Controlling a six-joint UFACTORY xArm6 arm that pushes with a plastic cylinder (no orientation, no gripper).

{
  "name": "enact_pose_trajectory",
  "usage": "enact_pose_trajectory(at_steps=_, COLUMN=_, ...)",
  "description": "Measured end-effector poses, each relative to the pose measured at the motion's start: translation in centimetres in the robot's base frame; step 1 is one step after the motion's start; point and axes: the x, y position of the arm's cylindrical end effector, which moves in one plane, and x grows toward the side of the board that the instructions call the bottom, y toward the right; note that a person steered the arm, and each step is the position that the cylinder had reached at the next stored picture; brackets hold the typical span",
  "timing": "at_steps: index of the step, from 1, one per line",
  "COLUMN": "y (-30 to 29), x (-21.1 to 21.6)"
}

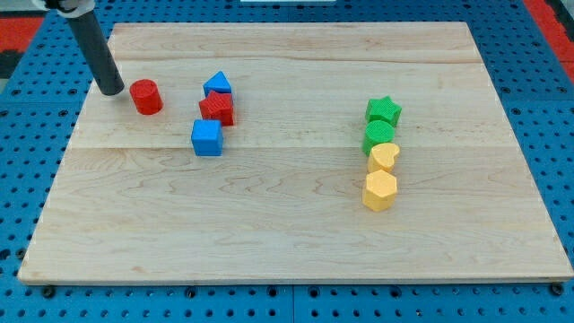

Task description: Place the red circle to the bottom left side of the blue cube

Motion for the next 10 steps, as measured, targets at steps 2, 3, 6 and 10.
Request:
enact_pose_trajectory(at_steps=2, y=5.5, x=0.1)
enact_pose_trajectory(at_steps=3, y=6.5, x=0.0)
enact_pose_trajectory(at_steps=6, y=8.7, x=12.6)
enact_pose_trajectory(at_steps=10, y=3.9, x=11.1)
